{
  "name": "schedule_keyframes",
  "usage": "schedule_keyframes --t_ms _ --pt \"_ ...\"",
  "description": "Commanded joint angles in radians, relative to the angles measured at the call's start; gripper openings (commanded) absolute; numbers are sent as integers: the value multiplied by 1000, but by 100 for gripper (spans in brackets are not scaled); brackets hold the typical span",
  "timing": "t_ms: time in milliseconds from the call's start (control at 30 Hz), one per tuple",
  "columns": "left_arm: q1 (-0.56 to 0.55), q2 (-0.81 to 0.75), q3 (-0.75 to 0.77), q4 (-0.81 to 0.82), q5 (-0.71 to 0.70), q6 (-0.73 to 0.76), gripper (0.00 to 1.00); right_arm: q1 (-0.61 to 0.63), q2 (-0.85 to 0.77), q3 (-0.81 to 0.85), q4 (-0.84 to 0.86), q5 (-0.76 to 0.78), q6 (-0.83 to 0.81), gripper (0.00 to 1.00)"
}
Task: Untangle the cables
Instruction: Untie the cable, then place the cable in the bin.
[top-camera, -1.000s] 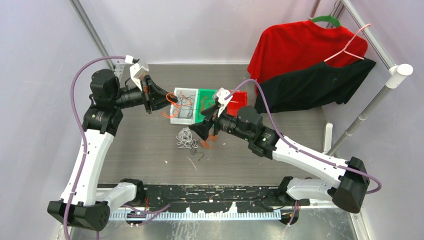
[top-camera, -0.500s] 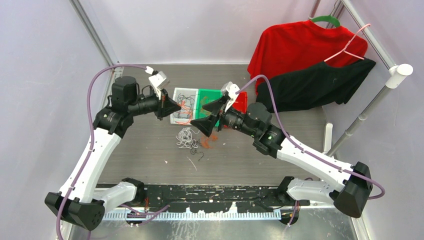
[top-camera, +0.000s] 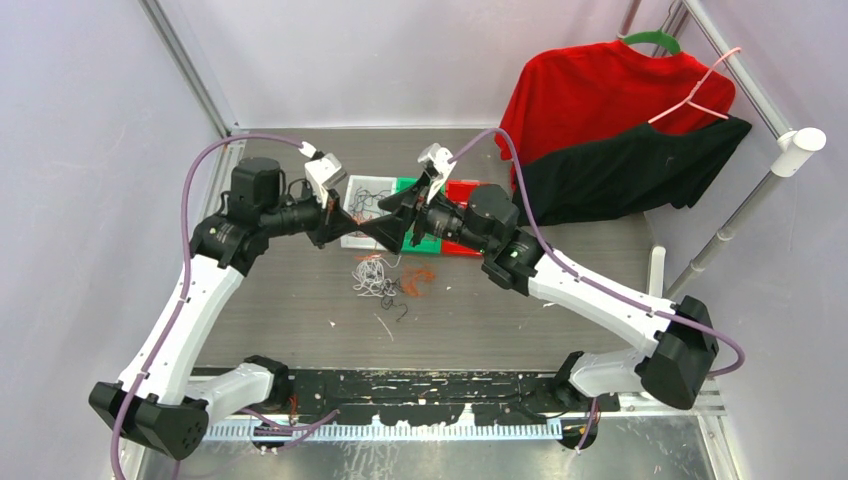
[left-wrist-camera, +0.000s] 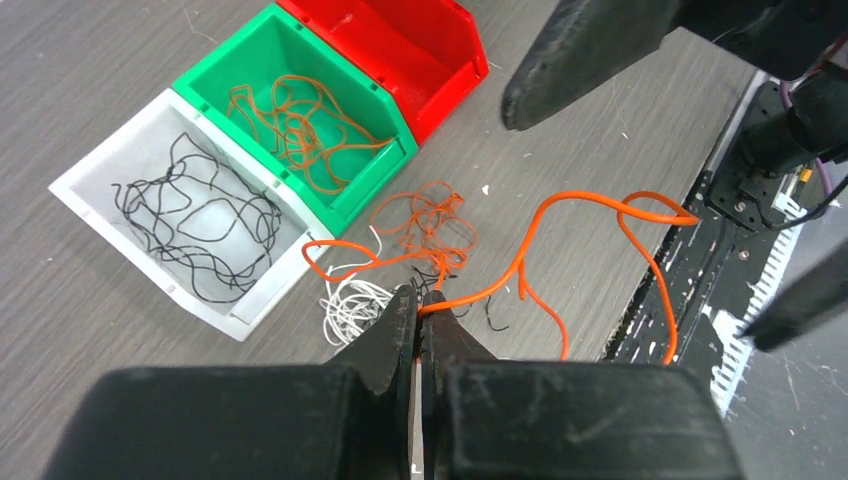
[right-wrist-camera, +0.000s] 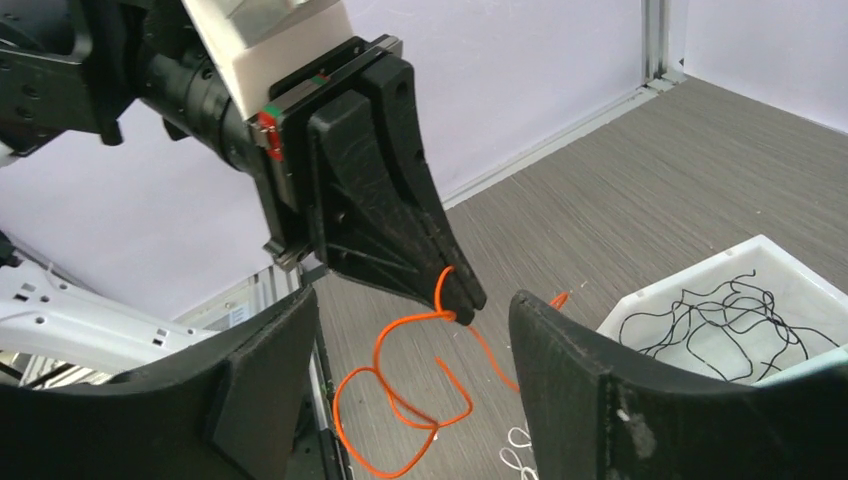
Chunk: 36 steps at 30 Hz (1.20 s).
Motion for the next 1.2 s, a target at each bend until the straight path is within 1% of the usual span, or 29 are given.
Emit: schedule_keyframes --t_ms 0,67,167,200,233,333,367,400,467,500,533,567,600,633,667,767,900,967,1100,1167 --pt "-6 0 51 -40 70 25 0 3 18 75 27 24 13 71" --pt "-5 -5 50 -43 82 24 0 1 31 97 0 28 20 58" --pt "-6 -9 56 -41 87 24 0 -4 48 137 -64 30 40 22" --pt "-5 -7 59 -42 87 23 0 -7 49 148 -86 38 40 12" --pt "-5 -5 64 -41 88 22 0 -10 48 150 -102 42 40 7" --pt "-6 1 73 -41 84 21 0 -24 33 142 -131 41 36 5" --pt "-6 1 74 -41 85 21 0 -26 29 139 -136 44 35 2" --pt "-5 1 74 -41 84 21 0 -28 24 135 -140 45 34 1" --pt "-6 3 77 -42 85 15 6 -30 16 127 -144 52 30 1" --pt "-6 5 78 -43 88 14 1 -31 15 128 -153 54 29 2" --pt "-7 6 80 -46 90 22 0 -34 15 134 -163 46 30 18" --pt "-5 4 81 -46 83 27 0 -36 15 139 -173 44 33 46" --pt "-6 6 84 -46 71 28 0 -38 12 143 -179 47 34 70" --pt "-5 8 87 -46 55 28 0 -37 6 142 -177 43 32 80" --pt "-6 10 88 -47 42 28 0 -38 -2 136 -169 37 28 83" --pt "-5 13 81 -48 14 22 0 -37 -31 120 -155 9 16 83" --pt "-5 20 71 -42 -9 0 0 -38 -54 112 -186 -28 8 80" --pt "-6 23 69 -35 -8 -13 0 -37 -53 112 -204 -44 4 76" --pt "-5 29 79 -28 0 -37 0 -38 -4 155 -313 -40 1 60" --pt "-5 30 83 -28 1 -41 0 -37 24 189 -365 -39 -9 57"
